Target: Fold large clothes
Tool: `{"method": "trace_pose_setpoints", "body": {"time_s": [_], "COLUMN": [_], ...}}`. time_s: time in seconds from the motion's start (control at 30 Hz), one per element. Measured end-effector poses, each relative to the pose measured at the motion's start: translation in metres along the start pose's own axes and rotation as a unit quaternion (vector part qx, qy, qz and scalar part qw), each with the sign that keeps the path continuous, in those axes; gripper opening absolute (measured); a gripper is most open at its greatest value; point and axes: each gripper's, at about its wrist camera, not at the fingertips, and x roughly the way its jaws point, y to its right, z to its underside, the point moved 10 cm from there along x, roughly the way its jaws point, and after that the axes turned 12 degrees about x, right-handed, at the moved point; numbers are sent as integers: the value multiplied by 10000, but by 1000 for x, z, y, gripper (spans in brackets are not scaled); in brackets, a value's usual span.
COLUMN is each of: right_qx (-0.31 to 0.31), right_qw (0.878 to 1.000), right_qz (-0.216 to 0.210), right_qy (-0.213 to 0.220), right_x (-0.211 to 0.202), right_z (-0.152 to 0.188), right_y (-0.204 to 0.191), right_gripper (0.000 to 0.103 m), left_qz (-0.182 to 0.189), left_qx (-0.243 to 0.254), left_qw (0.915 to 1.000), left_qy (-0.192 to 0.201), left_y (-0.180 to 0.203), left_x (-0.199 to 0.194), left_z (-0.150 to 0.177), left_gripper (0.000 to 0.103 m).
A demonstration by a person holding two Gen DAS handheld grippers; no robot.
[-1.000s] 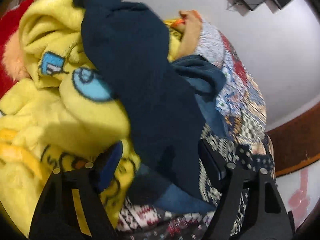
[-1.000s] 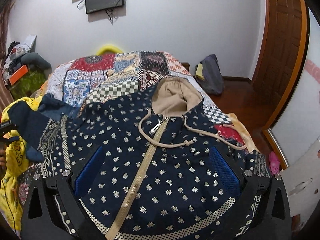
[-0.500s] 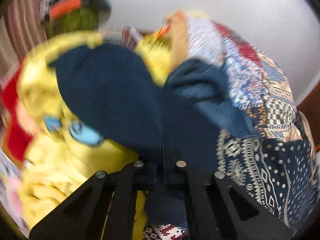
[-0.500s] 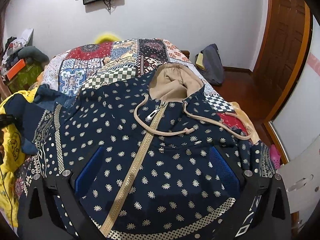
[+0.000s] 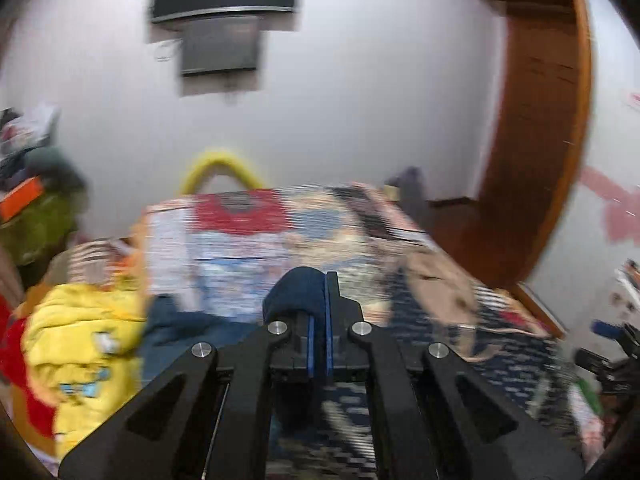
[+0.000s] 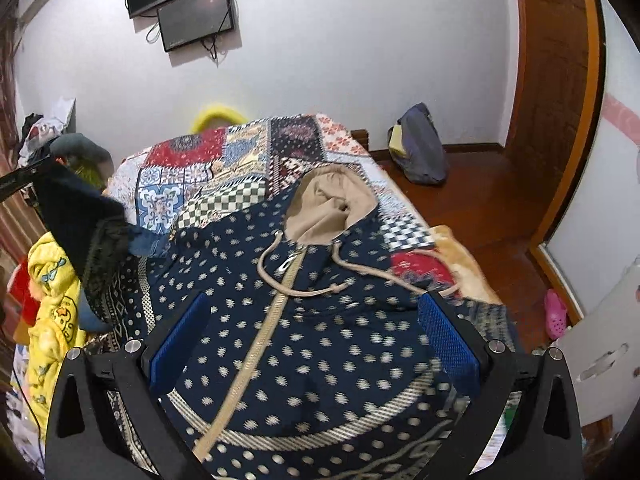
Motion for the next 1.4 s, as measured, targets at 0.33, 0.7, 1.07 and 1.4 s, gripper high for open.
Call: {"method": "trace_pose_setpoints", "body": {"time_s": [0.33, 0.7, 1.07, 1.4], "right_qx": [-450, -890, -1866, -2321], "right_qw": [9987, 9953, 9786, 9577], "right_qz": [216, 180, -586, -773], "right_qy": [113, -347, -631, -1513], "right_x": [-30, -11, 21, 99], "right_z": [17, 54, 77, 136], "right_y": [20, 1, -106, -169], "right_gripper": [103, 103, 103, 84], "left_qz": [1451, 1816, 597, -101], "left_qx": [1003, 681, 335, -20], "left_qw": [9729, 9465, 9845, 9825], "left_qy": [-1495, -2578, -1617, -1858], "left_y": [201, 222, 88, -10], "left_x": [62, 48, -16, 7], "left_z": [118, 218, 178, 206], "left_gripper": [2, 19, 53, 53]}}
